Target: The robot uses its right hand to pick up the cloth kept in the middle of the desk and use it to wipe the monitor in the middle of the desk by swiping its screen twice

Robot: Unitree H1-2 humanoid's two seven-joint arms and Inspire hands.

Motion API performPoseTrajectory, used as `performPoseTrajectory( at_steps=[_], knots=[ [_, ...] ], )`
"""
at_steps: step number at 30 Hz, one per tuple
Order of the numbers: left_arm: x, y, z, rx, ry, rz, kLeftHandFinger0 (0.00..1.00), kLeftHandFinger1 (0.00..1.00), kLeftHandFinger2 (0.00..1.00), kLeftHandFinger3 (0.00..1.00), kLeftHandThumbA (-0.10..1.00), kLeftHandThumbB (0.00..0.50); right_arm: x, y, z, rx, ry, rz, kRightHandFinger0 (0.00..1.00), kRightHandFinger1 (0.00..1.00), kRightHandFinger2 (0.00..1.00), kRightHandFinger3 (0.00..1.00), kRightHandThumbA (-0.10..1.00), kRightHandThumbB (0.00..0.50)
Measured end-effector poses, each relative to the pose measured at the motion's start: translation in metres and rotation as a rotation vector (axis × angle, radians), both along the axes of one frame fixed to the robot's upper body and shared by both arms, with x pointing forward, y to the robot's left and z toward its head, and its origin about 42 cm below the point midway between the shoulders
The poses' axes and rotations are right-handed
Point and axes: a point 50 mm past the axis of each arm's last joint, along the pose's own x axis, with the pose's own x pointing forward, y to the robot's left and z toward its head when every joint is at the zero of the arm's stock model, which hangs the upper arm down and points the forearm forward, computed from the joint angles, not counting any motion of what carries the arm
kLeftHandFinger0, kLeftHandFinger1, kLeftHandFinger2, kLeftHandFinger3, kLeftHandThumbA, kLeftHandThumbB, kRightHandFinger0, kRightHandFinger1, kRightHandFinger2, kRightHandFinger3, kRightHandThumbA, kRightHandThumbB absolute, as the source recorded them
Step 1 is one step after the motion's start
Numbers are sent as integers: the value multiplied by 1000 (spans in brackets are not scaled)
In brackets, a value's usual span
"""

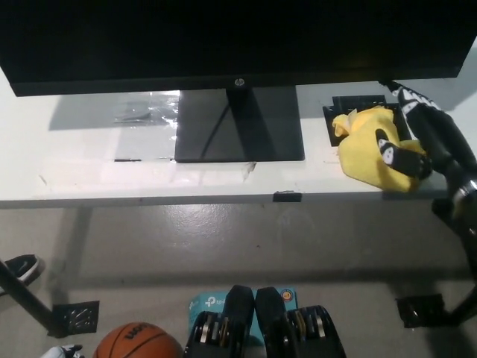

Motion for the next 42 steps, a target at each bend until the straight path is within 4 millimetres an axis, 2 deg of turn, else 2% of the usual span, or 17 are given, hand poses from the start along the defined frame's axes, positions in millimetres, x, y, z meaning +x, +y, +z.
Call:
performPoseTrajectory(
  at_steps=[4, 10, 13, 16, 20, 23, 27, 28, 29, 30, 31, 32, 34, 35, 37, 40, 42],
  knots=[
    [0, 0, 0, 0, 0, -2, 940, 986, 955, 823, 259, 283, 24, 8, -7, 5, 51, -22, 1000, 1000, 1000, 1000, 480, 382],
    [3, -1, 2, -3, 0, -8, 926, 972, 951, 829, 247, 278, 48, 16, -16, -22, 110, -52, 1000, 1000, 1000, 1000, 484, 401],
    [4, -1, 2, -2, -1, -11, 924, 972, 946, 818, 239, 281, 51, 15, -28, -25, 149, -68, 1000, 1000, 1000, 1000, 519, 421],
    [6, -1, 3, 0, -4, -13, 935, 979, 952, 820, 247, 281, 52, 12, -45, -45, 205, -84, 1000, 1000, 1000, 1000, 510, 411],
    [8, -1, 4, 1, -7, -14, 935, 981, 951, 815, 245, 281, 47, 8, -60, -75, 257, -86, 1000, 1000, 1000, 1000, 540, 452],
    [9, -1, 5, 1, -10, -11, 943, 982, 951, 806, 261, 282, 44, 3, -68, -115, 310, -95, 1000, 1000, 1000, 1000, 382, 429],
    [9, -1, 5, 1, -11, -11, 943, 980, 951, 809, 277, 282, 40, -5, -68, -178, 363, -108, 1000, 1000, 1000, 1000, 340, 398],
    [9, -1, 5, 1, -11, -11, 941, 980, 951, 812, 279, 279, 39, -6, -66, -196, 367, -107, 1000, 1000, 1000, 1000, 301, 333],
    [9, -1, 5, 2, -11, -11, 944, 985, 953, 812, 281, 284, 38, -6, -66, -213, 370, -111, 589, 702, 826, 1000, 46, 138],
    [9, -1, 5, 1, -11, -11, 940, 982, 946, 806, 270, 283, 37, -5, -66, -241, 364, -110, 390, 492, 599, 819, -3, 6],
    [9, -1, 5, 1, -11, -11, 939, 982, 945, 806, 271, 283, 35, -4, -67, -276, 353, -110, 199, 285, 377, 643, -43, 2],
    [9, -1, 5, 1, -11, -11, 937, 980, 942, 802, 267, 282, 33, -2, -69, -301, 332, -116, 62, 154, 253, 538, -89, 0],
    [9, -1, 5, 1, -11, -11, 932, 975, 937, 797, 269, 285, 31, -2, -69, -332, 277, -140, 0, 7, 87, 414, -78, 0],
    [9, -1, 5, 1, -11, -11, 927, 969, 931, 796, 271, 288, 31, -2, -70, -340, 255, -151, 0, 6, 80, 343, -73, 0],
    [9, -1, 5, 0, -11, -12, 922, 965, 928, 798, 264, 285, 30, -2, -71, -353, 214, -171, 0, 159, 223, 223, -99, 0],
    [9, -2, 4, -2, -11, -11, 932, 975, 939, 809, 264, 282, 29, -1, -75, -362, 153, -197, 28, 376, 568, 183, -100, 0],
    [9, -2, 4, -2, -11, -11, 916, 965, 929, 800, 255, 288, 28, -1, -78, -361, 125, -205, 35, 391, 597, 185, -100, 0]
  ],
)
